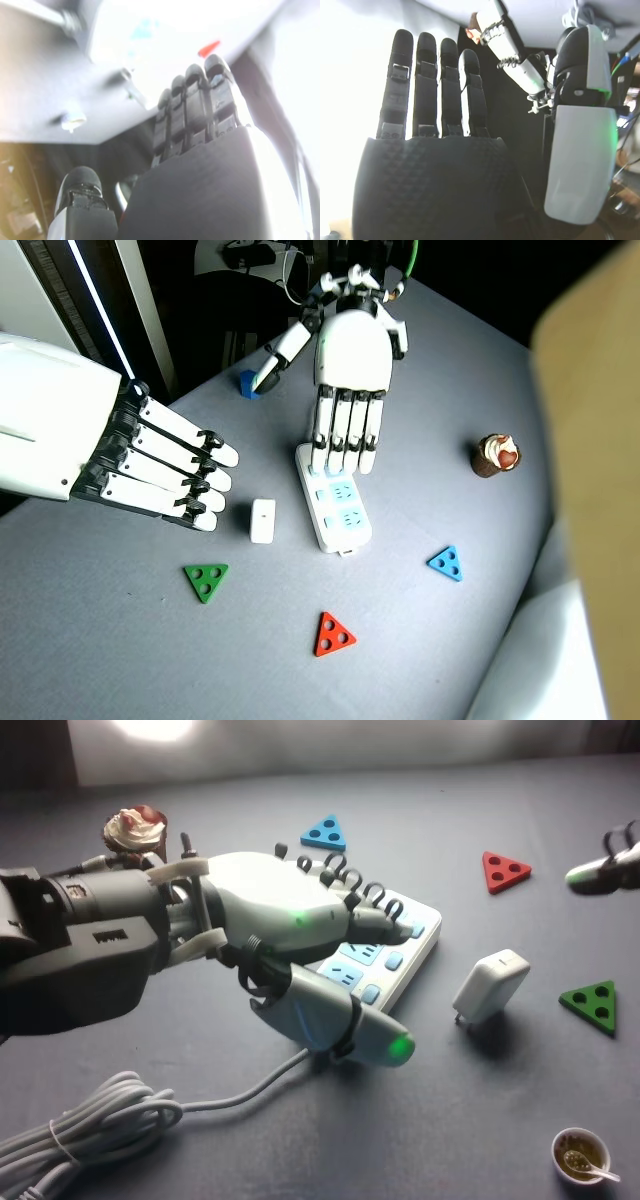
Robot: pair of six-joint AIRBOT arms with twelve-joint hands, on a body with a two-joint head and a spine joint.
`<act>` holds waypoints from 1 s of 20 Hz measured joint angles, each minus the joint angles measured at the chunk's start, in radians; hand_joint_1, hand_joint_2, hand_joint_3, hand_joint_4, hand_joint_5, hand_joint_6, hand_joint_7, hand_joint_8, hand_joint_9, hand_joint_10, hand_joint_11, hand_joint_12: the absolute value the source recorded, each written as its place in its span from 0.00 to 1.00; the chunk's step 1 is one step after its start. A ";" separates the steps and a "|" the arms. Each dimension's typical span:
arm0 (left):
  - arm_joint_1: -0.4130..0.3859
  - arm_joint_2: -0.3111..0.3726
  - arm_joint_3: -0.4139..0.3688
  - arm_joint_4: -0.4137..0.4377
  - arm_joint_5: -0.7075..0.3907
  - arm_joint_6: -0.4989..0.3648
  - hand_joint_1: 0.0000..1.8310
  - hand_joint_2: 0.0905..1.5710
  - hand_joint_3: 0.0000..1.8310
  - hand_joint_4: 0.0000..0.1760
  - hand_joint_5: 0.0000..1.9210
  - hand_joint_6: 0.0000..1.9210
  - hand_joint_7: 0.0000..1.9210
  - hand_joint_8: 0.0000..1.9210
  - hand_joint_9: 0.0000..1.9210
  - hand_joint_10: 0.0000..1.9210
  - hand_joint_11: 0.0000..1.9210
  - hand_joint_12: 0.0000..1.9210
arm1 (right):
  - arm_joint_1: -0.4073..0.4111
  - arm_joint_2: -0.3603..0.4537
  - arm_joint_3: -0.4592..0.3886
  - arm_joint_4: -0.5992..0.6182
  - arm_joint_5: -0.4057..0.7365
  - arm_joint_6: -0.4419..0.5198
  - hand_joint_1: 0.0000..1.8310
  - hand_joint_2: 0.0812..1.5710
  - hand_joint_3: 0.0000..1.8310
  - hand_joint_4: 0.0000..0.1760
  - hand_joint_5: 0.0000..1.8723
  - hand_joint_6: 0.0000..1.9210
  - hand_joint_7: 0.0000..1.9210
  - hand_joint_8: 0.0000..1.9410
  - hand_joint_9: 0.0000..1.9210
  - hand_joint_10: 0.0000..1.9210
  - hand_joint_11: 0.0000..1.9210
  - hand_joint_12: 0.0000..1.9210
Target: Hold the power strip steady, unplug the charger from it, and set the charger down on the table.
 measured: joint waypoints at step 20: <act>-0.165 0.060 -0.046 -0.021 0.112 0.008 0.00 0.62 0.00 0.00 0.09 0.00 0.09 0.00 0.08 0.00 0.03 0.07 | 0.011 0.071 -0.019 -0.280 0.227 0.159 0.44 0.55 0.00 0.00 0.23 0.01 0.25 0.00 0.24 0.00 0.13 0.26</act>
